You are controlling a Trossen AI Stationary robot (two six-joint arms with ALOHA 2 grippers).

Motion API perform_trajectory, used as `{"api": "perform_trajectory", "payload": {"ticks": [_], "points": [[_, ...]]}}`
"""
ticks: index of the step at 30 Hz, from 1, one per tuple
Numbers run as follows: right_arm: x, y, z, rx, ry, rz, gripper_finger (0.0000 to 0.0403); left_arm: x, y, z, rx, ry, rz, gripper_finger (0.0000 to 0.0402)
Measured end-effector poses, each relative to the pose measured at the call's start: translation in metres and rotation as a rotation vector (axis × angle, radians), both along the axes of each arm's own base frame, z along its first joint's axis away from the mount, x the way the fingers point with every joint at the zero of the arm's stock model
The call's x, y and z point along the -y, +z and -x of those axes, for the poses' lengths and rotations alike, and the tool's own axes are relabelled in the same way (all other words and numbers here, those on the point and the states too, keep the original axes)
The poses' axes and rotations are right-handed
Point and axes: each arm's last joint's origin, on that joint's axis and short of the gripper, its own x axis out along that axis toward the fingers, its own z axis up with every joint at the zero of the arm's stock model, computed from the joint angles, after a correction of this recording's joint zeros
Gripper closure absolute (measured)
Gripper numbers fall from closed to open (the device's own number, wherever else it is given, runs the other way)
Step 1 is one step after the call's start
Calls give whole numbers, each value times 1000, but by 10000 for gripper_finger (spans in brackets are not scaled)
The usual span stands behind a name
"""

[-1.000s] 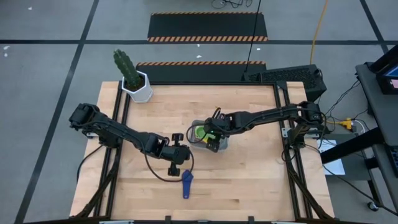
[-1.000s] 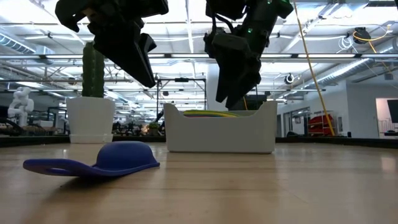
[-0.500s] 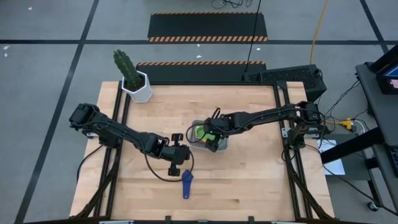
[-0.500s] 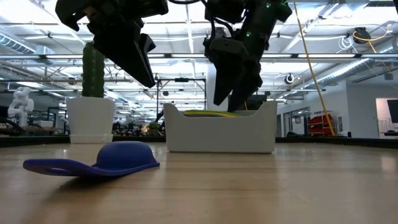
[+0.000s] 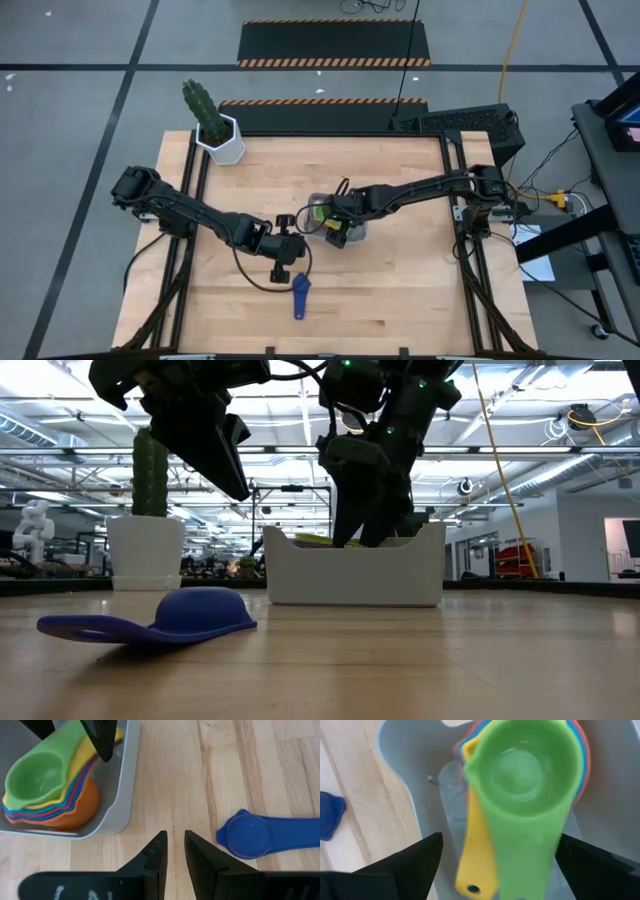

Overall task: Nest measuring cups in basket
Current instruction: Stack the green measuring cup into the yellow measuring cup

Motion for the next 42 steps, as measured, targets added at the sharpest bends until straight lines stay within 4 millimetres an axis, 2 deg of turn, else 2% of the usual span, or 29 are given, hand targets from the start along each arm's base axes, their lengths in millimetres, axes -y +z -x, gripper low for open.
{"api": "perform_trajectory", "payload": {"ticks": [18,31,42], "points": [[-2,-1,0,-4,-14,63,52,0,0,0,0,-14,-9,332],[-5,-1,2,-19,-15,98,151,0,0,0,0,-15,-9,332],[-8,-17,7,-3,-32,22,169,0,0,0,0,-15,-9,332]]}}
